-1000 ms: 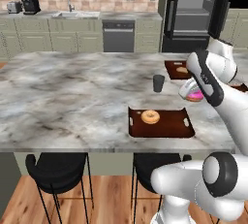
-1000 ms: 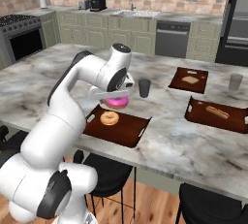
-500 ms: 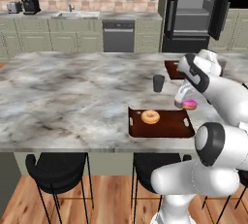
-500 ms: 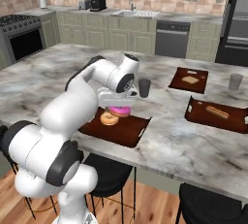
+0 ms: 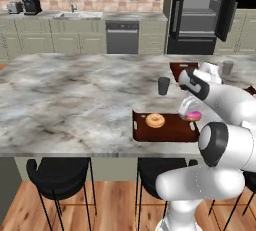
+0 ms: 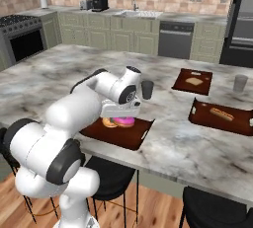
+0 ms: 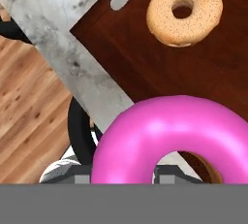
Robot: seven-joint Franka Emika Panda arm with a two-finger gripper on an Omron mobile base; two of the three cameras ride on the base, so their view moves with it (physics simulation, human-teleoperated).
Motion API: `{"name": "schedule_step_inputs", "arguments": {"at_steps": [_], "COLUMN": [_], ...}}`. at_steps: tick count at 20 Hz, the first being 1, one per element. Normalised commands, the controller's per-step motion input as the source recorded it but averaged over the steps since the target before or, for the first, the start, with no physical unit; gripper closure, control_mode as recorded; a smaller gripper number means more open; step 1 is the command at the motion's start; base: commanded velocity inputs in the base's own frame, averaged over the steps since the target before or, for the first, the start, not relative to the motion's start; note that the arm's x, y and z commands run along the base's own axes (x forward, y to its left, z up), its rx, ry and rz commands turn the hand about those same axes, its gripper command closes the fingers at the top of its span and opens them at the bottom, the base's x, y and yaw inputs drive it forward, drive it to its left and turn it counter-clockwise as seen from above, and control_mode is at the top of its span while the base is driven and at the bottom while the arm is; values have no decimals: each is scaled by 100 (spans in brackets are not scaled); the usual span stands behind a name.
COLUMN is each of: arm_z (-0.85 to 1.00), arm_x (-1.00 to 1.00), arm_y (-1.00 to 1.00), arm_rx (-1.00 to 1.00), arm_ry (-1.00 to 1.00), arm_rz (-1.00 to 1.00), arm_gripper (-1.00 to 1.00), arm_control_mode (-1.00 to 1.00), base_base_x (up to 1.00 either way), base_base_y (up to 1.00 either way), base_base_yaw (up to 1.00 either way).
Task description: Take the donuts from the fridge and place them on the empty tray on the dining counter.
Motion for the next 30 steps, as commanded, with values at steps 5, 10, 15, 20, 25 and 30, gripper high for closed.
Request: {"name": "schedule_step_inputs", "arguments": {"at_steps": [5,10,15,20,25,30], "arm_z": [-46,-17,-22,-27,-37,-37], "arm_x": [11,31,44,33,29,25], "arm_y": [7,1,0,-1,-10,-24], "arm_rx": [-16,-3,0,0,0,0], "arm_ry": [-10,-9,-9,-5,-3,-2], "arm_rz": [-1,0,0,0,0,0], "arm_gripper": [100,100,100,100,100,100], "arm_control_mode": [-100,-100,-100,-100,-100,-100], "base_base_x": [0,0,0,0,0,0], "base_base_y": [0,0,0,0,0,0], "base_base_yaw": [0,0,0,0,0,0]}}
